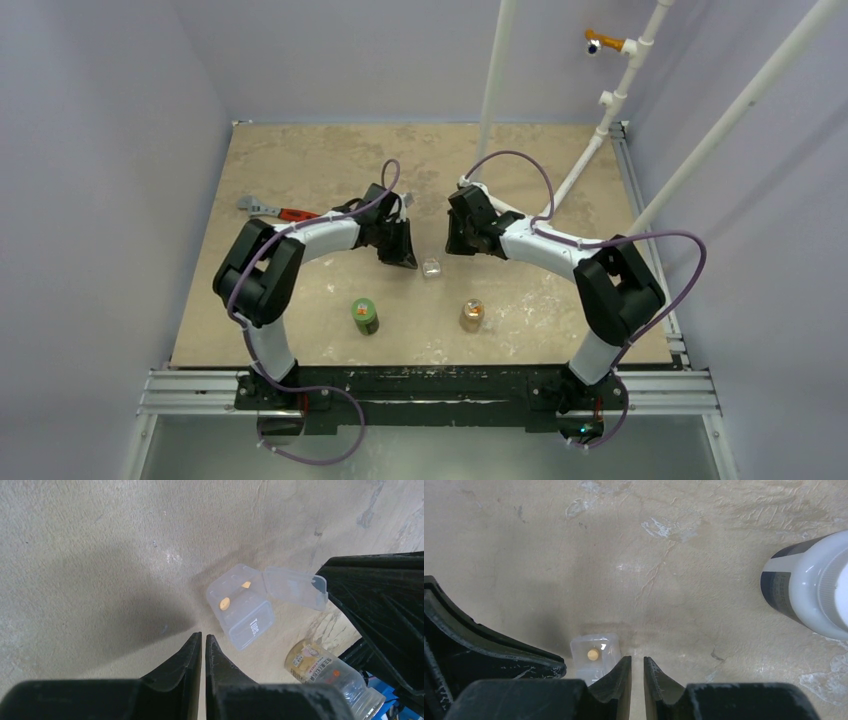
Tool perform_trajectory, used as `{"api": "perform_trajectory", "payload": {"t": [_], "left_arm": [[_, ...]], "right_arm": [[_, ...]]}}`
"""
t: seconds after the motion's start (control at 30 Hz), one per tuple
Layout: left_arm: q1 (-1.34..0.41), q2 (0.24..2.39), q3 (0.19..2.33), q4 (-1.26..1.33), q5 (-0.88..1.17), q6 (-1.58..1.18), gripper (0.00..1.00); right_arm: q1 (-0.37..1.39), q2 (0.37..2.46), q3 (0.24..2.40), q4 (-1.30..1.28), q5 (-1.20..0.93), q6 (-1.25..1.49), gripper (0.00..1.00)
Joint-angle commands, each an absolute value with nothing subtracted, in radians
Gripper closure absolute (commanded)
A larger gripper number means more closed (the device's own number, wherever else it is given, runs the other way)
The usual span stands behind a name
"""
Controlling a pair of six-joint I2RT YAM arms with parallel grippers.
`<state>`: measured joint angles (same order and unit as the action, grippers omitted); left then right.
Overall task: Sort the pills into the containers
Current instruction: Close the pill container at the center of the board.
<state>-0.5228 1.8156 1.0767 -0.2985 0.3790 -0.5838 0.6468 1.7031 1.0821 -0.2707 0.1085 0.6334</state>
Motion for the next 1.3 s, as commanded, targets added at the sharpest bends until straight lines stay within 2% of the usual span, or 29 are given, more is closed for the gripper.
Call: {"api": "perform_trajectory", "payload": {"t": [0.0, 1.03, 1.27], "left_arm": [[-0.529, 1.833, 1.125, -0.268, 0.375, -0.597, 0.95], [-0.544, 1.865, 1.185, -0.293, 0.403, -0.587, 0.96], [-0.544, 1.86, 1.19, -0.304, 0.405, -0.584, 0.97]], "right_arm": [[0.646, 1.697, 1.08, -0.227, 0.085, 0.647, 0.86], [0.645, 1.731, 1.05, -0.14, -0.041, 0.642, 0.84], [0.644, 1.726, 1.038, -0.136, -0.06, 0.649, 0.79]]}}
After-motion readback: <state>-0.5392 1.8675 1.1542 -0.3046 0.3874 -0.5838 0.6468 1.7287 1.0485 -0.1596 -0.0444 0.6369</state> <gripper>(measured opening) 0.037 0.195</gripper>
